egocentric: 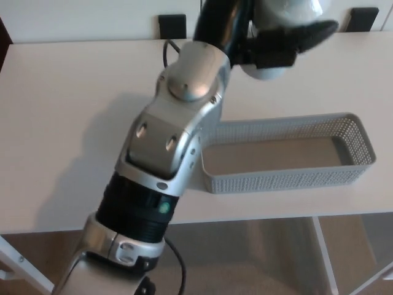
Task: The robot walk up to a desk on which a bottle is kept on the left hand side and a container is kept on the right hand side. The robot uses its left hand to pick up the bottle and places it in the container.
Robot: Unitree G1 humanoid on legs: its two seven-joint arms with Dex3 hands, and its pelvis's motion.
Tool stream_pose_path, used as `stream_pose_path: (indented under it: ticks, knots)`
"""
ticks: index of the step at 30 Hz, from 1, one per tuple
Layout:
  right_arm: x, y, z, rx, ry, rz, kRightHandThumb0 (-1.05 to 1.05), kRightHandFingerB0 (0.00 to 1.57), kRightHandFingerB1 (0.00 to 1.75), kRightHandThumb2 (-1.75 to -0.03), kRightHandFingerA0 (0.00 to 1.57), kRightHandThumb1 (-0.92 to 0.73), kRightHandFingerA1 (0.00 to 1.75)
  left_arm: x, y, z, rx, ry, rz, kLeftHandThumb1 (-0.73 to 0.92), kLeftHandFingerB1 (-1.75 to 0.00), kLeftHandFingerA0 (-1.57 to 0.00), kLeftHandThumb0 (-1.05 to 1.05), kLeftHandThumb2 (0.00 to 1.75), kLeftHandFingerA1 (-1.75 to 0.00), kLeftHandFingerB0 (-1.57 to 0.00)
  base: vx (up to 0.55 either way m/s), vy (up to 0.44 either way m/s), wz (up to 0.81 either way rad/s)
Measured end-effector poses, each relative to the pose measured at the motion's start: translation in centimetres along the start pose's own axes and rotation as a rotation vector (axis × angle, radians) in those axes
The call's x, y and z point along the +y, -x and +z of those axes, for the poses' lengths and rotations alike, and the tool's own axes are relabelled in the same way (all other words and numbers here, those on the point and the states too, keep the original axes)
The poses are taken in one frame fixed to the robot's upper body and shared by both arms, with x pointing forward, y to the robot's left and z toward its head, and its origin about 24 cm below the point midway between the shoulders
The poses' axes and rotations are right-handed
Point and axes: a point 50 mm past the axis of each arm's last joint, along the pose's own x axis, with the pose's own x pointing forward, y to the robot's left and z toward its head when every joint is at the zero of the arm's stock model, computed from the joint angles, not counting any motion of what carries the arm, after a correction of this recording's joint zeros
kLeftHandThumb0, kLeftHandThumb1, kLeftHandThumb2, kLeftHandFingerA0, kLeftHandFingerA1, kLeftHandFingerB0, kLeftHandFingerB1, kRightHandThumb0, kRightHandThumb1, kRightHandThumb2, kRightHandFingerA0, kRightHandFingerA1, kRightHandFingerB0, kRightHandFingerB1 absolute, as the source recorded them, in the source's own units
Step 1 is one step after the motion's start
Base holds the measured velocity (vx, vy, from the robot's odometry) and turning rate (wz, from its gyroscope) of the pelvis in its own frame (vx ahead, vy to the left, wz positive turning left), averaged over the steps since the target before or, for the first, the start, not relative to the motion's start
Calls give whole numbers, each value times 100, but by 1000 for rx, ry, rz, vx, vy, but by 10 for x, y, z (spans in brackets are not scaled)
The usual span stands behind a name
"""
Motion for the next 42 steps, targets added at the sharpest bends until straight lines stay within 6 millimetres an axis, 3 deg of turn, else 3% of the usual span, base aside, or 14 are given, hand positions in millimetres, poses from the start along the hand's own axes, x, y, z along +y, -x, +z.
stream_pose_path:
  ticks: [6, 11, 12, 20, 21, 22, 26, 27, 34, 38, 39, 40, 41, 42]
  knots:
    - [2, -1, 8, -27, 15, 8, -38, 45, 46, -57, 47, -57, 55, -5, 3, -24, 78, -14, -7, 76, -106, -119, -17, 73, -120, -84, 0, 0, 0]
    - [2, -3, 10, -31, 19, 9, -37, 46, 47, -57, 48, -57, 55, 0, 3, -30, 104, -4, 10, 78, -108, -116, -16, 74, -129, -81, 0, 0, 0]
    - [2, -3, 10, -31, 19, 8, -38, 47, 47, -56, 49, -56, 56, 0, 3, -31, 107, -2, 12, 78, -102, -115, -16, 71, -122, -81, 0, 0, 0]
    - [2, -5, 10, -28, 24, 5, -39, 47, 47, -56, 50, -55, 55, 7, 6, -43, 147, 20, 32, 79, -101, -117, -16, 69, -119, -78, 0, 0, 0]
    - [2, -6, 10, -29, 24, 5, -42, 39, 57, -82, 45, -39, 64, 7, 7, -45, 152, 23, 34, 80, -102, -118, -15, 68, -120, -79, 0, 0, 0]
    - [2, -6, 11, -30, 24, 5, -42, 39, 57, -82, 45, -39, 64, 8, 7, -46, 157, 25, 35, 80, -102, -118, -15, 68, -120, -79, 0, 0, 0]
    - [3, -7, 14, -38, 26, 8, -41, 40, 57, -81, 46, -40, 63, 11, 12, -58, 182, 41, 45, 80, -105, -116, -13, 71, -119, -78, 0, 0, 0]
    - [3, -7, 14, -39, 27, 8, -37, 50, 48, -56, 51, -57, 57, 12, 13, -62, 194, 48, 49, 80, -109, -114, -13, 72, -127, -79, 0, 0, 0]
    - [5, -9, 19, -51, 35, 15, -37, 50, 47, -56, 53, -57, 56, 10, 24, -79, 235, 106, 51, 73, -98, -120, -19, 73, -118, -85, 0, 0, 0]
    - [6, -11, 20, -50, 34, 17, -38, 49, 47, -57, 53, -56, 55, 2, 30, -83, 245, 133, 38, 73, -98, -113, -20, 72, -125, -86, 0, 0, 0]
    - [6, -12, 20, -50, 32, 17, -37, 48, 47, -57, 50, -57, 54, -1, 32, -86, 252, 147, 32, 73, -102, -117, -18, 73, -117, -85, 0, 0, 0]
    - [6, -12, 20, -50, 32, 17, -40, 39, 57, -82, 47, -40, 65, -1, 32, -86, 252, 147, 32, 74, -105, -119, -19, 74, -112, -84, 0, 0, 0]
    - [6, -12, 20, -50, 32, 17, -40, 39, 57, -82, 47, -40, 65, -3, 33, -87, 254, 153, 27, 74, -105, -119, -19, 74, -112, -84, 0, 0, 0]
    - [6, -12, 20, -51, 32, 17, -38, 48, 47, -56, 51, -57, 55, -4, 34, -87, 254, 157, 23, 76, -104, -119, -18, 73, -112, -84, 0, 0, 0]
